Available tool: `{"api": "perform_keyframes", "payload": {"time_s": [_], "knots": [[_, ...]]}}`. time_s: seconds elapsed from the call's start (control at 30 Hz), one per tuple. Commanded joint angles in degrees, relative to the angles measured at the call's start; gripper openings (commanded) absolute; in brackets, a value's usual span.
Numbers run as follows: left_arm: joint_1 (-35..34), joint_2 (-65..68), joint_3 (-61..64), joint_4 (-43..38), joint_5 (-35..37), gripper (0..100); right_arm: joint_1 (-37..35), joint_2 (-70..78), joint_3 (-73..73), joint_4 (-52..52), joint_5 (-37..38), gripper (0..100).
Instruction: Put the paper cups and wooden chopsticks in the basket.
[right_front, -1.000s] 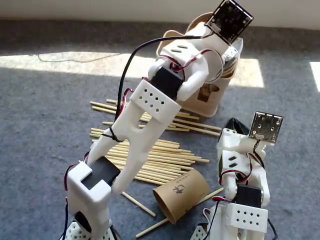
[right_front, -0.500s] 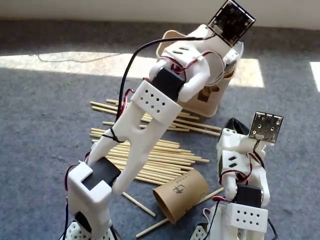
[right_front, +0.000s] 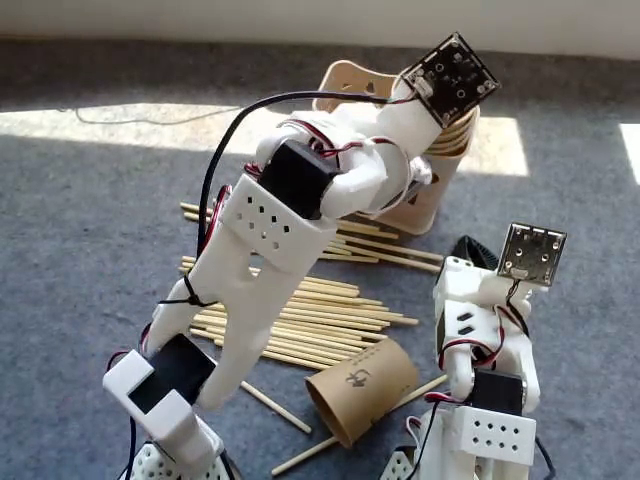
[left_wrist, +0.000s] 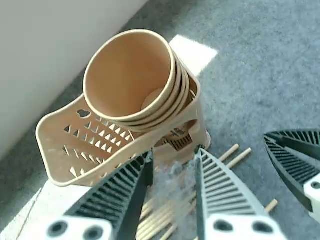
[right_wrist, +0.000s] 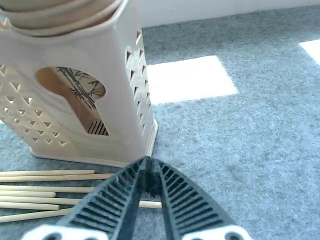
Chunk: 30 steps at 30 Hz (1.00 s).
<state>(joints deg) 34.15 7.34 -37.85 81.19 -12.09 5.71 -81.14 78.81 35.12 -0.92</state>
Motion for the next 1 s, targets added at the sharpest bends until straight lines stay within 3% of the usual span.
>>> {"api": "perform_keyframes", "payload": {"time_s": [0.0,0.47,0.7,0.97], "knots": [[-1.2,-3.3,-2.7,6.6,-0.5,14,0.7,-0.6,-0.2,-1.7,0.2,0.9],[-5.0,-9.2,-2.0,18.2,-0.6,14,0.7,-0.7,-0.2,-1.7,0.2,0.9],[-4.7,-17.5,12.4,18.4,-0.6,14,2.0,-0.7,-0.3,-1.7,0.2,0.9],[-4.5,-35.3,42.1,2.9,-0.5,14,2.2,-0.7,-0.3,-1.7,0.2,0.9]]}}
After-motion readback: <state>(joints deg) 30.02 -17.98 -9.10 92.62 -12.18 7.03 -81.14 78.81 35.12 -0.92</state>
